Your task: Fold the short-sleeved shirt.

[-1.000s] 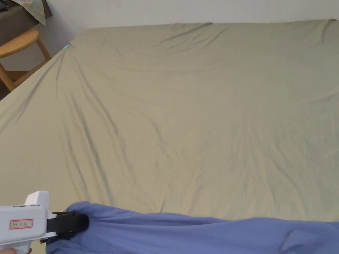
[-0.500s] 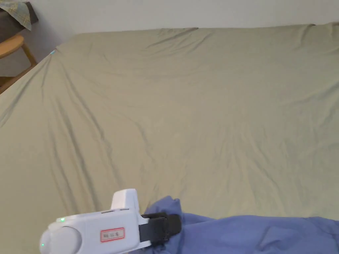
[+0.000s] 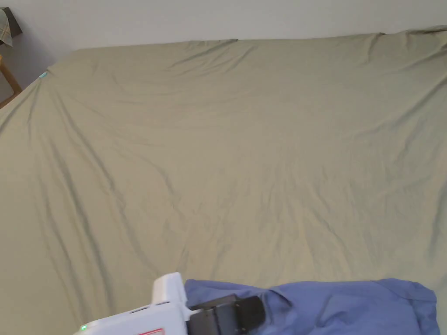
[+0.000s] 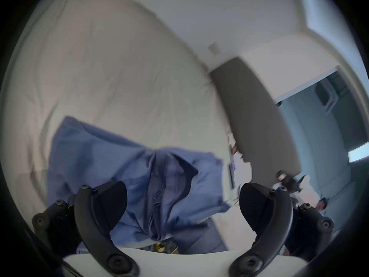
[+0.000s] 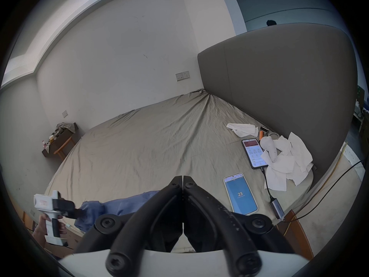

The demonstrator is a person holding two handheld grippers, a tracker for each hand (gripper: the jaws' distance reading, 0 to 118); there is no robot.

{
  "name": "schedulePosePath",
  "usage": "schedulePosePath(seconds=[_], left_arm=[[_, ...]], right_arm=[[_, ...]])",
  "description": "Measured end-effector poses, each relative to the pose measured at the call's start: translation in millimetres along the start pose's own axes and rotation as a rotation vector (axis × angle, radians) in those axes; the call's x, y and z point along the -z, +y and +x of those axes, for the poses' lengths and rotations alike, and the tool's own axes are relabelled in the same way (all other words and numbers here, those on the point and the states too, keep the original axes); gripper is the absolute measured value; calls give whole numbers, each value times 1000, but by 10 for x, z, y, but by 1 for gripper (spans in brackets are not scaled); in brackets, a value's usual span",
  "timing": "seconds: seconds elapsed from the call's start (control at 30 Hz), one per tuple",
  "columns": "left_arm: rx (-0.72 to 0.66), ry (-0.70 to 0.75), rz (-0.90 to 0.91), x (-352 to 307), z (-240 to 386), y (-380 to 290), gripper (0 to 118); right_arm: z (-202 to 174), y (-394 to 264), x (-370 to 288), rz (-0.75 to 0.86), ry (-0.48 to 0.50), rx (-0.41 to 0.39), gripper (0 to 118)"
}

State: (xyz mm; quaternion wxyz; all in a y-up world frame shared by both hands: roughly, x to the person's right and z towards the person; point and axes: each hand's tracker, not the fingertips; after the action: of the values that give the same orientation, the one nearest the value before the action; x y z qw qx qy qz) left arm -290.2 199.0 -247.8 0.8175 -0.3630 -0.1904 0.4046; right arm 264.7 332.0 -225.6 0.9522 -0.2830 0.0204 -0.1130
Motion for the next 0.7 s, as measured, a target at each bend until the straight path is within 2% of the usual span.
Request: schedulePosePath(seconds=[0.07,0.1,0.13,0.2,0.27,0.4,0.5,0.63,0.7], left_arm=[[-60,33,47,-207,-119,46,118],[-88,28,27,-261,-96,84,112],[-104,39,6,-312,-153,95,86],[-83,114,53,-311,-218,77,1],[-37,163,12,-229,-206,51,0],[-56,77,-90,205,-311,-6,0],[47,154,-204,675,-264,-112,0],[54,101,-322,1113,-151,-311,0],[65,81,-324,1250,-65,-387,0]], right_arm=[[-15,-28,29,-7,5,3,0],[-24,-41,44,-12,7,3,0],[-34,-54,56,-17,11,2,0],[-49,-78,78,-26,16,2,0],[19,-149,99,-32,18,4,0],[12,-155,97,-40,13,-1,0],[50,-148,82,-43,7,4,0],[66,-131,58,-43,-12,1,0],[71,-120,43,-42,-16,6,0]])
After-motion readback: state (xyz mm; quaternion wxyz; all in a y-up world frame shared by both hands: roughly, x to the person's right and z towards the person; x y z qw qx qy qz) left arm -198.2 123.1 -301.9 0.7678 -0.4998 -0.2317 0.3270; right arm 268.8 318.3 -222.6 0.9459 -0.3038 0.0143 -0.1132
